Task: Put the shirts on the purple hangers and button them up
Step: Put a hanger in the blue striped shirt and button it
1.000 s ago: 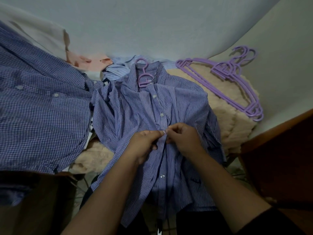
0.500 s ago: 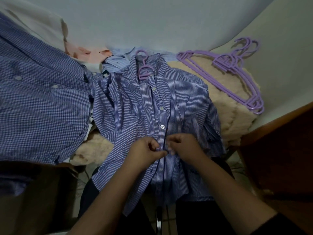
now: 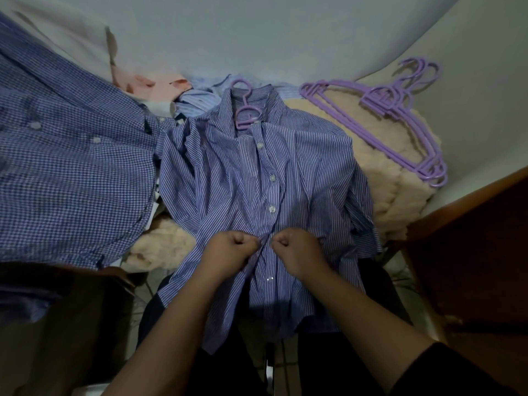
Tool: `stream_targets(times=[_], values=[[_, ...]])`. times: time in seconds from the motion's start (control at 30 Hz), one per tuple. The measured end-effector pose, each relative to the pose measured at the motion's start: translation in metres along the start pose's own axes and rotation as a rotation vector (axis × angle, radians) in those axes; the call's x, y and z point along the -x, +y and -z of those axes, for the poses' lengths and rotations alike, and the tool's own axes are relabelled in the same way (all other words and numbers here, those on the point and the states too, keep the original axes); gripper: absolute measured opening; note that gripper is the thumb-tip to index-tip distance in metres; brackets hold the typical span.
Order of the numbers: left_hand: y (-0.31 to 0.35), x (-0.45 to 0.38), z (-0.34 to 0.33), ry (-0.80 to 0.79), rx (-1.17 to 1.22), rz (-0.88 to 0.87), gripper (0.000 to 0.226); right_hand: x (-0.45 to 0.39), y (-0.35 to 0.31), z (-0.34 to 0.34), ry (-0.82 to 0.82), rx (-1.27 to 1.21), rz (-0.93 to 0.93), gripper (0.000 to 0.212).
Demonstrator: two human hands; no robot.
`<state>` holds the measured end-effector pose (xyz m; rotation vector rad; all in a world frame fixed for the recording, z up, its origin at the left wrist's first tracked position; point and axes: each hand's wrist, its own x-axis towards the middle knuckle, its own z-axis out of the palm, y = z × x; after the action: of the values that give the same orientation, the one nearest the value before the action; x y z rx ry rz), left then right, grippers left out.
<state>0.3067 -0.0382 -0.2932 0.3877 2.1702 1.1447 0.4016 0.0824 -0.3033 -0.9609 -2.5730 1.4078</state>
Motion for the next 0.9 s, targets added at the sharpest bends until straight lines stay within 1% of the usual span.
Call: stream_targets(times=[0.1,0.2,0.27,0.33,0.37,0.5,0.6,0.67,0.73,0.8,0.9], values=[[0.004,0.004,0.001,-0.020,0.153,0.066,0.010,-0.003,-0.003,0.002,-0.039,-0.065,-0.094,0.020],[0.010,0.010,0.000,-0.038,0.372,0.133,0.012,-0.002,-0.009,0.014,-0.065,-0.292,-0.242,0.016],[0.014,0.014,-0.002,-0.041,0.428,0.143,0.014,0.001,-0.015,0.023,-0.096,-0.419,-0.288,0.010],[0.017,0.016,-0.003,-0.053,0.429,0.135,0.013,0.004,-0.021,0.028,-0.111,-0.497,-0.303,0.006],[0.017,0.016,-0.004,-0.059,0.422,0.124,0.013,0.004,-0.023,0.030,-0.112,-0.516,-0.306,0.007],[0.018,0.016,-0.004,-0.051,0.390,0.063,0.013,0.006,-0.029,0.034,-0.099,-0.536,-0.297,0.006],[0.022,0.016,-0.003,-0.037,0.347,0.015,0.014,0.007,-0.031,0.034,-0.085,-0.551,-0.282,0.010],[0.024,0.016,-0.003,-0.070,0.288,-0.032,0.021,0.008,-0.033,0.034,-0.072,-0.567,-0.269,0.015],[0.026,0.017,-0.003,-0.135,0.240,-0.072,0.030,0.008,-0.035,0.034,-0.062,-0.575,-0.251,0.018],[0.028,0.017,-0.004,-0.145,0.236,-0.080,0.027,0.007,-0.037,0.035,-0.058,-0.562,-0.236,0.017],[0.026,0.014,-0.002,-0.052,0.332,-0.052,0.016,0.005,-0.038,0.038,-0.047,-0.545,-0.235,0.014]])
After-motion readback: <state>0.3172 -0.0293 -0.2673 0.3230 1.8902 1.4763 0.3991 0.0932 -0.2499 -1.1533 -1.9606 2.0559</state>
